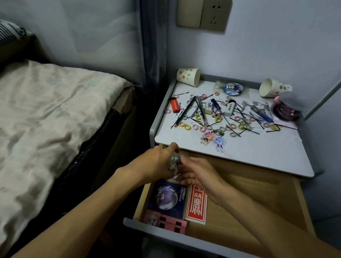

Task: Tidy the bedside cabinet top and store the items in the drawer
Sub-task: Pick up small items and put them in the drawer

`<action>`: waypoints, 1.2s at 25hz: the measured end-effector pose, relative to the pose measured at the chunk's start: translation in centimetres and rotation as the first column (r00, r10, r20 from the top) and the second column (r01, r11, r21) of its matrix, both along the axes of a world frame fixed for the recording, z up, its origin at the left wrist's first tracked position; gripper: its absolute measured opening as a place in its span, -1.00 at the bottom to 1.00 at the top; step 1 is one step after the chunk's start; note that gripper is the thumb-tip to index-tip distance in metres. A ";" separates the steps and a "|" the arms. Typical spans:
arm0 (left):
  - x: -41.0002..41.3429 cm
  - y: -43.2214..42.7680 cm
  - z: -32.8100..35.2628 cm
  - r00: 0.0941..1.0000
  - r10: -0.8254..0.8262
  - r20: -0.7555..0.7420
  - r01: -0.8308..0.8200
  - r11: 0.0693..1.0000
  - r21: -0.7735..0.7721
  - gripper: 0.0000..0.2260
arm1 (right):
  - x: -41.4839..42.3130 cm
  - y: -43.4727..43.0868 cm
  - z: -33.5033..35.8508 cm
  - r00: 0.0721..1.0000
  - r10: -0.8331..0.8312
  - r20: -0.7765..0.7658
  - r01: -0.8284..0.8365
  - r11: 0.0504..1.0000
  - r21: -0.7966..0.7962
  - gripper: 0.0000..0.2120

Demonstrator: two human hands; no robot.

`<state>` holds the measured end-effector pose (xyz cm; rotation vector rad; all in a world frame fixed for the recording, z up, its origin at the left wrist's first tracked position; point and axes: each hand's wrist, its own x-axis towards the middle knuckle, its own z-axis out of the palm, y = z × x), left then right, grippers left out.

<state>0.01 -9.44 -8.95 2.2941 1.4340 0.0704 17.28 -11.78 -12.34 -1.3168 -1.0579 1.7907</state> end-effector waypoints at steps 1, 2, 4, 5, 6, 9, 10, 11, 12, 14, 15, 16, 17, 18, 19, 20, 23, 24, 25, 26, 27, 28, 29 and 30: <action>0.3 -0.2 -0.2 1.000 -0.021 -0.013 0.021 0.999 0.028 -0.42 | -0.2 -0.1 0.3 1.000 0.013 0.005 -0.013 1.000 0.001 -0.72; 0.5 -0.3 -0.3 0.999 -0.040 -0.028 0.042 0.998 0.057 -0.40 | -0.3 -0.1 0.4 1.000 0.016 0.026 -0.016 1.000 -0.004 -0.74; 0.7 -0.5 -0.4 0.998 -0.054 -0.037 0.058 0.993 0.103 -0.37 | -0.5 0.0 0.3 0.999 -0.018 0.036 0.020 0.999 -0.042 -0.74; 0.7 -0.5 -0.4 0.999 -0.046 -0.024 0.048 0.991 0.121 -0.38 | -0.5 0.1 0.3 0.999 -0.051 0.013 0.051 0.996 -0.073 -0.74; 0.6 -0.5 -0.2 1.000 -0.028 0.006 0.027 0.991 0.133 -0.40 | -0.4 0.2 0.4 0.996 -0.088 -0.024 0.085 0.990 -0.113 -0.75; 0.4 -0.4 0.4 0.984 0.054 0.171 -0.072 0.992 0.102 -0.50 | 0.2 0.5 0.5 0.977 -0.151 -0.149 0.115 0.967 -0.228 -0.82; 0.4 -0.4 0.5 0.974 0.075 0.213 -0.095 0.992 0.087 -0.55 | 0.4 0.5 0.5 0.973 -0.150 -0.175 0.103 0.963 -0.249 -0.83; 0.4 -0.3 0.7 0.969 0.083 0.234 -0.105 0.991 0.081 -0.60 | 0.5 0.4 0.5 0.971 -0.141 -0.194 0.088 0.962 -0.260 -0.83; 0.4 -0.3 0.7 0.967 0.081 0.241 -0.104 0.991 0.084 -0.63 | 0.6 0.4 0.5 0.970 -0.130 -0.207 0.072 0.962 -0.263 -0.84; 0.5 -0.4 0.8 0.971 0.062 0.231 -0.088 0.991 0.103 -0.65 | 0.7 0.4 0.5 0.972 -0.105 -0.208 0.053 0.968 -0.243 -0.88; 0.5 -0.4 0.8 0.974 0.050 0.223 -0.077 0.991 0.113 -0.67 | 0.7 0.4 0.7 0.979 -0.086 -0.186 0.045 0.976 -0.214 -0.89; 0.5 -0.4 0.8 0.976 0.037 0.216 -0.065 0.990 0.123 -0.69 | 0.6 0.5 0.9 0.988 -0.060 -0.144 0.035 0.984 -0.173 -0.87; 0.5 -0.4 0.8 0.978 0.023 0.209 -0.051 0.990 0.130 -0.71 | 0.5 0.6 1.0 0.996 -0.028 -0.087 0.017 0.992 -0.125 -0.83; 0.5 -0.4 0.8 0.979 0.008 0.204 -0.036 0.990 0.133 -0.74 | 0.5 0.7 1.3 1.000 0.006 -0.025 -0.008 0.997 -0.078 -0.79; 0.5 -0.3 0.8 0.980 -0.007 0.201 -0.021 0.991 0.135 -0.75 | 0.3 0.7 1.6 0.999 0.037 0.034 -0.036 0.999 -0.040 -0.78; 0.5 -0.3 0.8 0.980 -0.021 0.197 -0.006 0.991 0.134 -0.76 | 0.2 0.8 1.8 0.995 0.061 0.083 -0.060 0.998 -0.016 -0.77; 0.6 -0.3 0.9 0.980 -0.040 0.197 0.018 0.993 0.116 -0.73 | -0.2 1.3 2.3 0.978 0.076 0.194 -0.075 0.997 -0.013 -0.73; 0.5 -0.2 1.0 0.979 -0.037 0.198 0.016 0.994 0.108 -0.71 | -0.3 1.4 2.3 0.975 0.066 0.212 -0.063 0.998 -0.021 -0.71; 0.4 -0.1 1.0 0.980 -0.033 0.194 0.013 0.995 0.102 -0.69 | -0.5 1.4 2.4 0.974 0.059 0.221 -0.055 0.998 -0.026 -0.70; 0.3 0.0 1.0 0.983 -0.027 0.184 0.009 0.995 0.098 -0.66 | -0.6 1.5 2.5 0.972 0.059 0.226 -0.055 0.998 -0.025 -0.69; 0.2 0.0 1.0 0.985 -0.019 0.171 0.004 0.996 0.088 -0.63 | -0.7 1.4 2.5 0.971 0.063 0.231 -0.060 0.998 -0.019 -0.69; 0.0 0.1 1.0 0.987 -0.006 0.160 -0.005 0.997 0.072 -0.59 | -0.8 1.4 2.5 0.969 0.067 0.239 -0.067 0.998 -0.010 -0.70; -0.1 0.1 0.9 0.987 0.011 0.158 -0.019 0.998 0.052 -0.57 | -0.9 1.4 2.6 0.965 0.072 0.253 -0.074 0.997 -0.001 -0.73; -0.1 0.1 0.8 0.986 0.031 0.163 -0.036 0.999 0.032 -0.55 | -1.0 1.3 2.6 0.959 0.079 0.271 -0.085 0.996 0.009 -0.77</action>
